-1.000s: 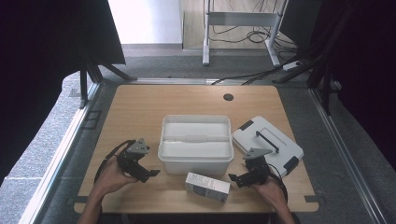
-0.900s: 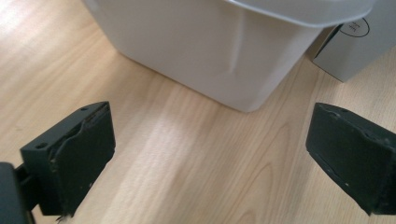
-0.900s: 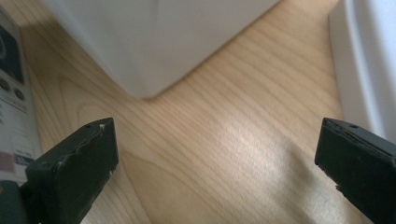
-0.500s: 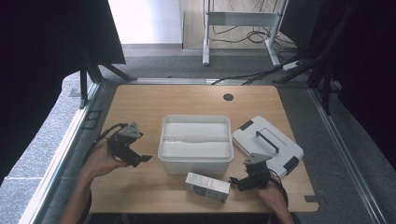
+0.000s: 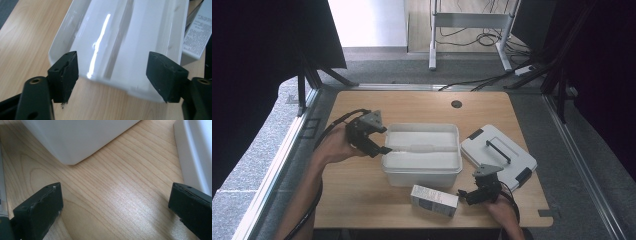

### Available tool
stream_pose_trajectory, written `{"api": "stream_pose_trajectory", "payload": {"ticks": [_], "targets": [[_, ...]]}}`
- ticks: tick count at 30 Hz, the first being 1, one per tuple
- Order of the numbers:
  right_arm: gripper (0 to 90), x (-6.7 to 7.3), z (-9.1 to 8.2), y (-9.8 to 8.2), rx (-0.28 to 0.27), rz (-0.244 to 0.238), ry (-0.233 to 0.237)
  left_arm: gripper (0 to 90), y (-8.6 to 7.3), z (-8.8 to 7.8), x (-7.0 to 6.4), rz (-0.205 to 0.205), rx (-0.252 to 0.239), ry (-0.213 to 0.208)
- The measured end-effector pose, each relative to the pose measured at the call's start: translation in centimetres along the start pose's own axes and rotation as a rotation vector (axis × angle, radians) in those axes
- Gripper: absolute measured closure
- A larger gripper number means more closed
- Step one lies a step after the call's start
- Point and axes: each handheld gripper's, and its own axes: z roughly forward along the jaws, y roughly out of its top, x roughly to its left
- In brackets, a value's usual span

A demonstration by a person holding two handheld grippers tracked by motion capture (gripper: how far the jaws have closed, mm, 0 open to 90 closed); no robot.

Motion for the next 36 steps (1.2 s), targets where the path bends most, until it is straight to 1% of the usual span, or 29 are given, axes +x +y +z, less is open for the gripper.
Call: {"api": "stream_pose_trajectory", "payload": {"ticks": [1, 2, 3, 4, 5, 6, 9, 10, 11, 12, 13, 15, 19, 21, 24, 25, 27, 28, 34, 36], "targets": [[0.0, 0.0, 0.0, 0.0, 0.000, 0.000, 0.000, 26.7, 0.5, 0.2, 0.0, 0.012, 0.007, -0.005], [0.0, 0.0, 0.0, 0.0, 0.000, 0.000, 0.000, 28.0, 1.2, 0.5, 0.1, 0.035, 0.017, -0.014], [0.0, 0.0, 0.0, 0.0, 0.000, 0.000, 0.000, 32.1, 1.9, 0.9, 0.1, 0.050, 0.025, -0.022], [0.0, 0.0, 0.0, 0.0, 0.000, 0.000, 0.000, 32.1, 2.6, 1.3, 0.1, 0.062, 0.032, -0.035], [0.0, 0.0, 0.0, 0.0, 0.000, 0.000, 0.000, 33.6, 3.4, 1.8, 0.1, 0.079, 0.047, -0.047], [0.0, 0.0, 0.0, 0.0, 0.000, 0.000, 0.000, 35.8, 3.9, 2.1, 0.0, 0.088, 0.056, -0.053], [0.0, 0.0, 0.0, 0.0, 0.000, 0.000, 0.000, 41.7, 5.5, 3.6, -0.2, 0.123, 0.092, -0.083], [0.0, 0.0, 0.0, 0.0, 0.000, 0.000, 0.000, 44.9, 6.0, 4.3, -0.2, 0.137, 0.107, -0.095], [0.0, 0.0, 0.0, 0.0, 0.000, 0.000, 0.000, 50.2, 6.4, 4.8, -0.2, 0.153, 0.122, -0.104], [0.0, 0.0, 0.0, 0.0, 0.000, 0.000, 0.000, 50.2, 6.7, 5.2, -0.2, 0.158, 0.130, -0.108], [0.0, 0.0, 0.0, 0.0, 0.000, 0.000, 0.000, 52.5, 7.0, 5.7, -0.1, 0.171, 0.144, -0.117], [0.0, 0.0, 0.0, 0.0, 0.000, 0.000, 0.000, 57.5, 7.6, 6.7, 0.0, 0.182, 0.168, -0.131], [0.0, 0.0, 0.0, 0.0, -0.001, 0.000, -0.001, 66.0, 8.5, 8.6, 0.0, 0.217, 0.233, -0.142], [0.0, 0.0, 0.0, 0.0, -0.001, 0.000, -0.001, 69.3, 9.0, 9.3, 0.0, 0.227, 0.260, -0.161], [0.0, 0.0, 0.0, 0.0, -0.001, 0.000, -0.001, 73.1, 9.3, 9.9, -0.3, 0.240, 0.300, -0.174], [0.0, 0.0, 0.0, 0.0, -0.001, 0.000, -0.001, 76.0, 9.5, 10.1, -0.3, 0.244, 0.312, -0.183], [0.0, 0.0, 0.0, 0.0, -0.001, 0.000, -0.001, 77.3, 9.6, 10.5, -0.3, 0.248, 0.335, -0.189], [0.0, 0.0, 0.0, 0.0, -0.001, 0.000, -0.001, 79.7, 9.6, 10.5, -0.3, 0.245, 0.333, -0.194], [0.0, 0.0, 0.0, 0.0, -0.001, 0.000, -0.001, 88.4, 9.9, 10.7, -0.1, 0.244, 0.353, -0.186], [0.0, 0.0, 0.0, 0.0, -0.001, 0.000, -0.001, 88.7, 10.0, 10.7, -0.1, 0.242, 0.355, -0.190]]}}
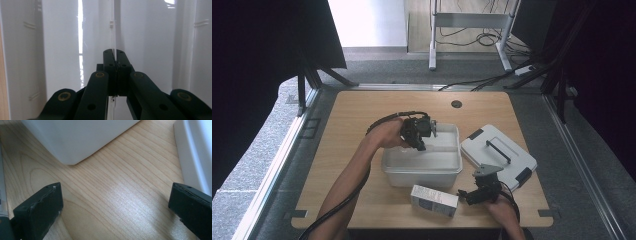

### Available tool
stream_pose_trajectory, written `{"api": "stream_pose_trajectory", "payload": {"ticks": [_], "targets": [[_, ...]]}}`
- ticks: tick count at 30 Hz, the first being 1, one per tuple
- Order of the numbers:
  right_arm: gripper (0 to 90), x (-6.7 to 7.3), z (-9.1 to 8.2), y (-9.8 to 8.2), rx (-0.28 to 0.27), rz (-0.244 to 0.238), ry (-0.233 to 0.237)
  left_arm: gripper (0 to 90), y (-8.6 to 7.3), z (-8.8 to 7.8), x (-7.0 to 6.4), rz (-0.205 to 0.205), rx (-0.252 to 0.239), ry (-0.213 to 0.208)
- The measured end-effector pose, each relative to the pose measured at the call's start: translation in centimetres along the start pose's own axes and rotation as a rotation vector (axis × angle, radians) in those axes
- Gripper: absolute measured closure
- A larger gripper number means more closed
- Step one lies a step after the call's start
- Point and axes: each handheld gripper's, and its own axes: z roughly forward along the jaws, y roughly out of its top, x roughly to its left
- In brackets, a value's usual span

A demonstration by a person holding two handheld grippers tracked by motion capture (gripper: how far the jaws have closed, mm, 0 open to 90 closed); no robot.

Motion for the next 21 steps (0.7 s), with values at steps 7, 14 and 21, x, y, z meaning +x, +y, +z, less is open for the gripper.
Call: {"api": "stream_pose_trajectory", "payload": {"ticks": [7, 14, 21], "targets": [[0.0, 0.0, 0.0, 0.0, 0.000, 0.000, 0.000, 89.1, -0.3, -0.3, -0.1, 0.016, -0.031, 0.004], [0.0, 0.0, 0.0, 0.0, -0.001, -0.002, -0.001, 89.1, -0.3, -1.4, -0.3, 0.018, -0.044, 0.034], [0.0, 0.0, 0.0, 0.0, 0.000, -0.001, -0.002, 88.9, 0.0, -3.7, -0.7, 0.009, -0.091, 0.073]]}}
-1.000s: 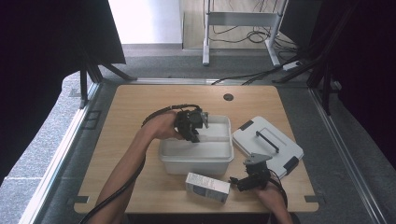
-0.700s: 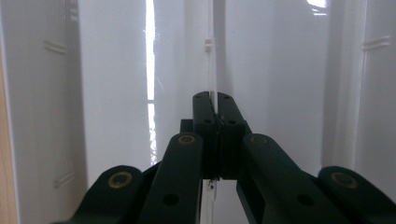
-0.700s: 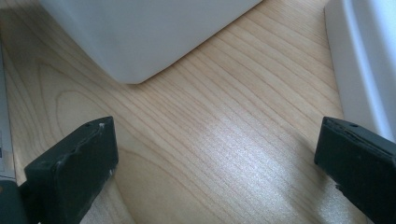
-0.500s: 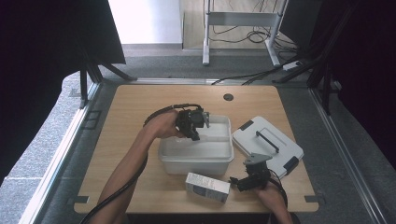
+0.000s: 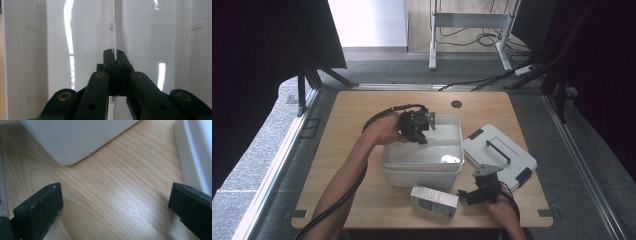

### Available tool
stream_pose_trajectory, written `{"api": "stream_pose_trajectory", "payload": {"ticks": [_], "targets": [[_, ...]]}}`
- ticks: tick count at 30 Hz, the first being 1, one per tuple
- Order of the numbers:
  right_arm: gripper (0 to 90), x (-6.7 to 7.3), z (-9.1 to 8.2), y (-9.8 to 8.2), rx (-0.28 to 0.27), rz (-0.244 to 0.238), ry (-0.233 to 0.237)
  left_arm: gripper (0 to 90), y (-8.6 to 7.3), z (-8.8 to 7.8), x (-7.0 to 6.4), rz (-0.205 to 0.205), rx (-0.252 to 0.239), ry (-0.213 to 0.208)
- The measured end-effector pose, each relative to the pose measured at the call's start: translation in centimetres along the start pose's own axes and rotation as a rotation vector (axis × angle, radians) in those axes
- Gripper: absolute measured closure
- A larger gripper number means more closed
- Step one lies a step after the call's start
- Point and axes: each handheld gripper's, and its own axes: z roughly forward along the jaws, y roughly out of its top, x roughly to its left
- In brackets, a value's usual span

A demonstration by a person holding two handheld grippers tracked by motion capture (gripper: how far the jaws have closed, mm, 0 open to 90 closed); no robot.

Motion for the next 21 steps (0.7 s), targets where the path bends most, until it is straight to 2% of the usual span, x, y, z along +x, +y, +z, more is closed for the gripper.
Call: {"api": "stream_pose_trajectory", "payload": {"ticks": [7, 11, 12, 13, 16, 21], "targets": [[0.0, 0.0, 0.0, 0.0, 0.001, 0.001, 0.002, 88.9, -0.6, -0.9, 0.3, -0.073, 0.019, 0.032], [0.0, 0.0, 0.0, 0.0, 0.002, 0.002, 0.003, 88.9, -1.7, -1.1, 0.7, -0.140, 0.031, 0.049], [0.0, 0.0, 0.0, 0.0, 0.002, 0.002, 0.002, 88.9, -2.4, -1.1, 1.0, -0.178, 0.030, 0.057], [0.0, 0.0, 0.0, 0.0, 0.001, 0.001, 0.002, 88.8, -2.4, -1.1, 1.0, -0.178, 0.030, 0.057], [0.0, 0.0, 0.0, 0.0, 0.000, -0.001, 0.001, 88.9, -3.3, -1.2, 1.2, -0.233, 0.028, 0.072], [0.0, 0.0, 0.0, 0.0, 0.000, -0.002, 0.001, 88.8, -4.8, -1.4, 1.4, -0.302, 0.022, 0.093]]}}
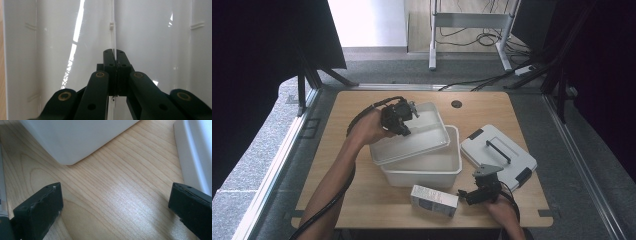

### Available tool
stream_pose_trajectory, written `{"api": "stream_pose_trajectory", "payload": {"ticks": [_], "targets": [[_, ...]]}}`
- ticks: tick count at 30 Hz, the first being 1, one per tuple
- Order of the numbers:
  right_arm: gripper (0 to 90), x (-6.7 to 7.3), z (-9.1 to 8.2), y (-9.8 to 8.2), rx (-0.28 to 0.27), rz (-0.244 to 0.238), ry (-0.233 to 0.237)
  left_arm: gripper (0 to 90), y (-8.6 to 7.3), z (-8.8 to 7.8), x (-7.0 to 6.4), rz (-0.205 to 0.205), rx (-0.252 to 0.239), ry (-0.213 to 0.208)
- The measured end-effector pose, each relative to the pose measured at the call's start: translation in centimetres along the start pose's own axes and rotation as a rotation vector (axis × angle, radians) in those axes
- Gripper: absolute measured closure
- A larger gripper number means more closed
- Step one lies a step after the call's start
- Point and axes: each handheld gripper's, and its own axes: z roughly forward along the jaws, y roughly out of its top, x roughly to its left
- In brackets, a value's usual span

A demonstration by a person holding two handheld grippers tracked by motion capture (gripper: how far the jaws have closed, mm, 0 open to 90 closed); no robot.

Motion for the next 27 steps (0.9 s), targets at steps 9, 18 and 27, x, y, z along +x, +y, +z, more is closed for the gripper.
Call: {"api": "stream_pose_trajectory", "payload": {"ticks": [9, 18, 27], "targets": [[0.0, 0.0, 0.0, 0.0, 0.000, 0.003, 0.001, 88.8, -2.9, -0.6, 1.7, -0.117, 0.011, 0.019], [0.0, 0.0, 0.0, 0.0, 0.000, 0.000, 0.000, 88.8, -5.7, -1.0, 3.2, -0.213, 0.047, 0.051], [0.0, 0.0, 0.0, 0.0, 0.000, 0.000, 0.000, 88.8, -8.3, -1.8, 4.2, -0.302, 0.053, 0.074]]}}
